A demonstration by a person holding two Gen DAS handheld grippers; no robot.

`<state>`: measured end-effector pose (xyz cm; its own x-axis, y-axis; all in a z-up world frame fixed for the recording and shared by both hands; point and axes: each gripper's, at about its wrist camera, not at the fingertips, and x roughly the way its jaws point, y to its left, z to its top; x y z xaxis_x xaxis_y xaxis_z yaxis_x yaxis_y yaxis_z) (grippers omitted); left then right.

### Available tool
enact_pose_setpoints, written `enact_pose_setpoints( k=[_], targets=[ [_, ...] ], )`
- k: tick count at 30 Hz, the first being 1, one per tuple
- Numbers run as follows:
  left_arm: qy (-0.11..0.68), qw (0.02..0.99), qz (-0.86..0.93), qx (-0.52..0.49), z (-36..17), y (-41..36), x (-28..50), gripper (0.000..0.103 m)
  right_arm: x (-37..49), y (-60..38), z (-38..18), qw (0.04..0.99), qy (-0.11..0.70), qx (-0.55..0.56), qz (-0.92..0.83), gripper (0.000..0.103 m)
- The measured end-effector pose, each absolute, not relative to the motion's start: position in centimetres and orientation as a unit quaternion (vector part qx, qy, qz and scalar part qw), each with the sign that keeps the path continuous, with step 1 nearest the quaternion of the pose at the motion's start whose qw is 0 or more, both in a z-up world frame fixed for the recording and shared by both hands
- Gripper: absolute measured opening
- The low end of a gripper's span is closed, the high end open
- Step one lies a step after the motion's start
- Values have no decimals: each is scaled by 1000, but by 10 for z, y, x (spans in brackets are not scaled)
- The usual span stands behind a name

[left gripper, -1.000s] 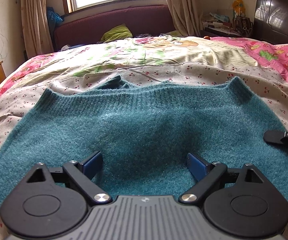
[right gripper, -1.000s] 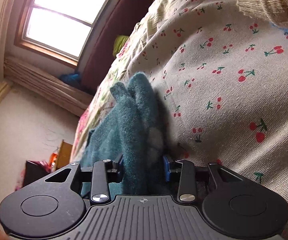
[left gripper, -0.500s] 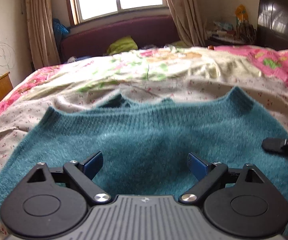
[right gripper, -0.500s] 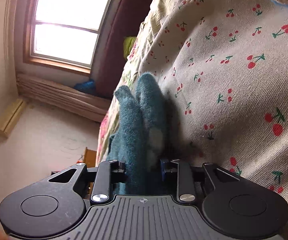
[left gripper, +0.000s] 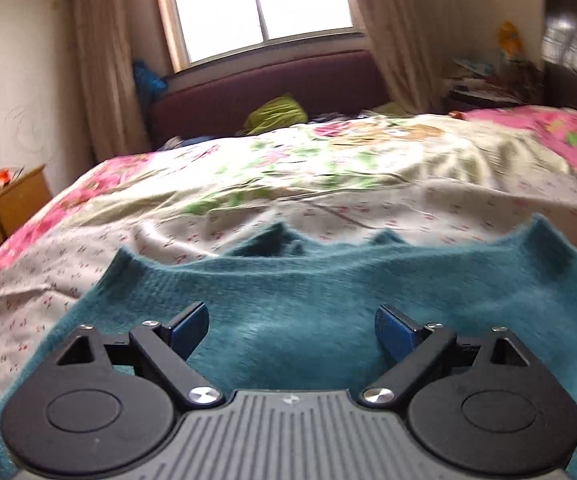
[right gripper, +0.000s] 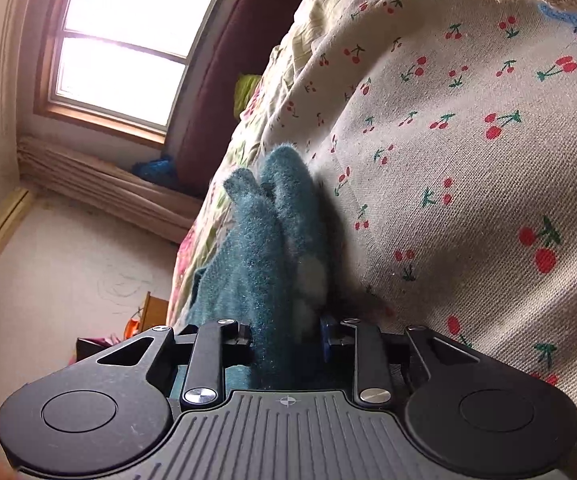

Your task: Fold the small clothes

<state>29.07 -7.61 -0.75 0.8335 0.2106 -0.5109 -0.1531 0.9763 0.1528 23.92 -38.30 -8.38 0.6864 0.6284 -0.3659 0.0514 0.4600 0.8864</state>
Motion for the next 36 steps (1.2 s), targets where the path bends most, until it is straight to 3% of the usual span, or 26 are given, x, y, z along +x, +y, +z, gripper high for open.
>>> enact_pose_setpoints(
  k=[12,14,15,18,21,36],
  targets=[
    [297,951,47,63,-28,-52,291,99,233,-374,-73,799,350,457,171,26],
    [294,954,37,40,-12,-49,292,88,231,-371,-69,808,349,446,163,26],
    [277,960,29,35,-4,-47,291,88,230,-370,-68,809,348,445,160,26],
    [287,955,55,58,-8,-39,307,88,229,-366,-67,815,346,438,155,26],
    [319,947,37,13,-20,-23,319,88,228,-365,-68,817,346,436,153,26],
    [279,960,-6,9,-38,-17,291,89,217,-355,-39,810,338,457,142,25]
  ],
)
